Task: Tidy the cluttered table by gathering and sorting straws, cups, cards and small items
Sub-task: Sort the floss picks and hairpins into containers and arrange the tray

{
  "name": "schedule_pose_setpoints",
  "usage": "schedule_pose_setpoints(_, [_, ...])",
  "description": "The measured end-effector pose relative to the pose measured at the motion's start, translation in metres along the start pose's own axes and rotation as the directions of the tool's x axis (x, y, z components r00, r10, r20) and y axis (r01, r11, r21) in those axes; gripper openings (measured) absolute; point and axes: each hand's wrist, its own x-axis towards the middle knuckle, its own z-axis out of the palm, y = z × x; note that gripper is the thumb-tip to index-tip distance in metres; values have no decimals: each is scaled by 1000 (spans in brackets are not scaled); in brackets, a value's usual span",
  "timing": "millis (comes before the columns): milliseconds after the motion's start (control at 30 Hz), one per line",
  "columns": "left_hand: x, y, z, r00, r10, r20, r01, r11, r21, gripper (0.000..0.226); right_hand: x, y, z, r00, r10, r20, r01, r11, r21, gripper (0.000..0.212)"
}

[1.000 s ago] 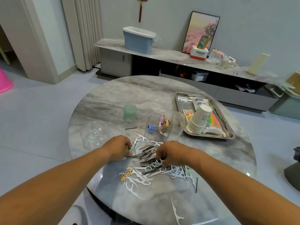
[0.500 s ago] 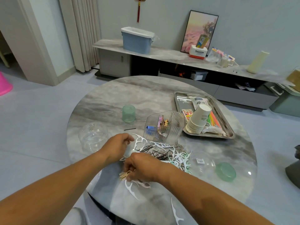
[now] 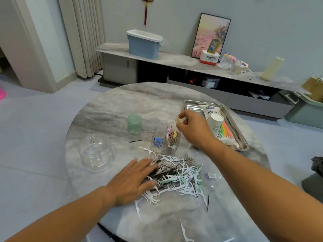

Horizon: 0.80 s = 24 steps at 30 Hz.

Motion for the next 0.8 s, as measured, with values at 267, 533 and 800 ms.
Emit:
schedule_pose_setpoints(267, [6, 6, 1, 969, -111, -220, 50, 963, -266, 63, 20, 3, 5, 983, 164, 77, -174, 973, 151, 30])
schedule_pose_setpoints(533, [46, -21, -24, 890, -406, -210, 384, 913, -138, 69, 3, 13, 4, 934, -124, 334, 226, 932, -284, 27])
schedule_pose_setpoints(800, [38, -21, -5, 986, -140, -91, 140, 990, -7, 72, -4, 36, -1, 919, -358, 164, 393, 856, -335, 16])
